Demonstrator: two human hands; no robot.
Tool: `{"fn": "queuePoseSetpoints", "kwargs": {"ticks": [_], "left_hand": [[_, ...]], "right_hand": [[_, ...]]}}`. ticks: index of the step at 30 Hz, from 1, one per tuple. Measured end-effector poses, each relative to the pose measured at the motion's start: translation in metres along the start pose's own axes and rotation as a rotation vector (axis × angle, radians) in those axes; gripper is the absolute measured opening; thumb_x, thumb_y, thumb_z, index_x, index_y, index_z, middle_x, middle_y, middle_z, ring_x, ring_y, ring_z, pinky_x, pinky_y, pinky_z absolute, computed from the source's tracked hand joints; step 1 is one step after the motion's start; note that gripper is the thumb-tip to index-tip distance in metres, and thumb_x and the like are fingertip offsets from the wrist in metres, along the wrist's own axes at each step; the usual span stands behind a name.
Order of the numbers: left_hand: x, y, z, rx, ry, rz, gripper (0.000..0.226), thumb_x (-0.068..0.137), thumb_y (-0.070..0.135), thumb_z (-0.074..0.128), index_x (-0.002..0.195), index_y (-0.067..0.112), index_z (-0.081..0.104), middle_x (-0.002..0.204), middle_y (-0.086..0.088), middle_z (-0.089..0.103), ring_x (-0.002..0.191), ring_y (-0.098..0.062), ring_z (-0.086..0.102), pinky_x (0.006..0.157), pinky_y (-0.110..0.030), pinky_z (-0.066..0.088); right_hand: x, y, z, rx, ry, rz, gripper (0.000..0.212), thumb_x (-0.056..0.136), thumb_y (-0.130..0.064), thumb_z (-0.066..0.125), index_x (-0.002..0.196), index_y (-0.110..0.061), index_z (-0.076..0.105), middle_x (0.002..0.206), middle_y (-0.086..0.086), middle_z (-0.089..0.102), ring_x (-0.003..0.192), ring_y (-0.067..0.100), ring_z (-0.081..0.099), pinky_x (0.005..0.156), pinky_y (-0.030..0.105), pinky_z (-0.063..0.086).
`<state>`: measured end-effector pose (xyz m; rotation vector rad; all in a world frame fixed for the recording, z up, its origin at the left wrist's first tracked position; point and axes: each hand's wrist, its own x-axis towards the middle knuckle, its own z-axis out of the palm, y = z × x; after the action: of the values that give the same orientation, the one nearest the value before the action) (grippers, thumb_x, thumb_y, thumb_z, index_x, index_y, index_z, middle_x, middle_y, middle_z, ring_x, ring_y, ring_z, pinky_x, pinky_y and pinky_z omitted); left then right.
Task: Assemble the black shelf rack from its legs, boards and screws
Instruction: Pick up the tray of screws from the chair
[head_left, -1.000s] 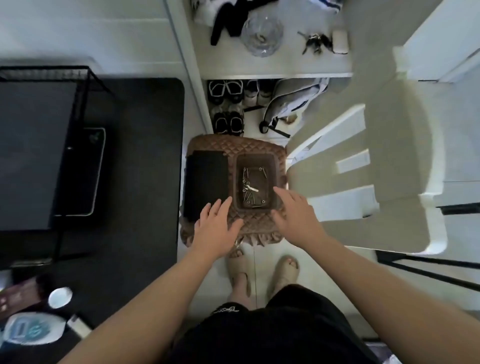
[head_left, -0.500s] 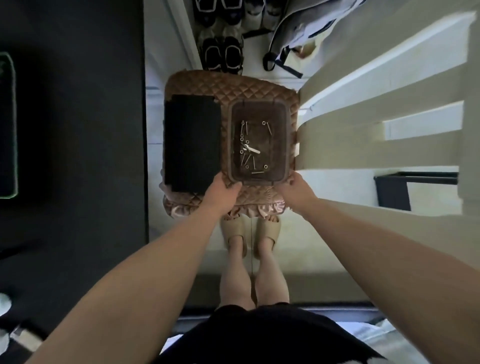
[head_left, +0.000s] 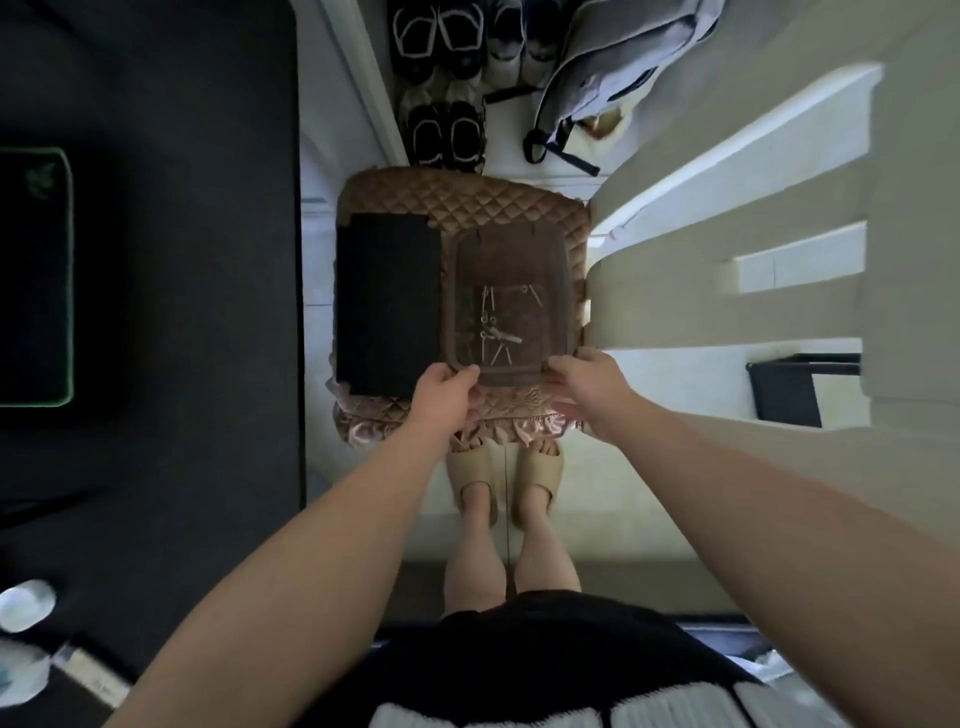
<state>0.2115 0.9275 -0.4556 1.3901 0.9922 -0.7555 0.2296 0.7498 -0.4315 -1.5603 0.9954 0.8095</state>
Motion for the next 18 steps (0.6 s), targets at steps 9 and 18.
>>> {"fn": "queuePoseSetpoints", "kwargs": {"ticks": [9, 18], "left_hand": [[-0.107, 0.029, -0.018, -0.124, -0.007, 0.158, 0.017, 0.098, 0.024, 0.061, 0.108, 0.010, 0.059, 0.112, -0.011, 0.072, 0.096, -0.026, 0.074, 0.087, -0.046, 0.059], [-0.211, 0.107, -0.006, -0.224, -0.071, 0.522, 0.009, 0.099, 0.029, 0.060, 0.106, 0.024, 0.058, 0.093, 0.009, 0.075, 0.092, -0.018, 0.075, 0.077, -0.035, 0.060]], "right_hand": [[-0.114, -0.036, -0.021, 0.140, -0.078, -0.119, 0.005, 0.098, -0.015, 0.057, 0.103, -0.012, 0.057, 0.119, 0.024, 0.070, 0.092, 0.030, 0.072, 0.074, 0.033, 0.052], [-0.227, -0.086, -0.057, 0.277, -0.048, -0.449, 0.005, 0.100, -0.010, 0.057, 0.099, -0.007, 0.061, 0.106, 0.028, 0.071, 0.095, 0.039, 0.072, 0.090, 0.044, 0.057]]}}
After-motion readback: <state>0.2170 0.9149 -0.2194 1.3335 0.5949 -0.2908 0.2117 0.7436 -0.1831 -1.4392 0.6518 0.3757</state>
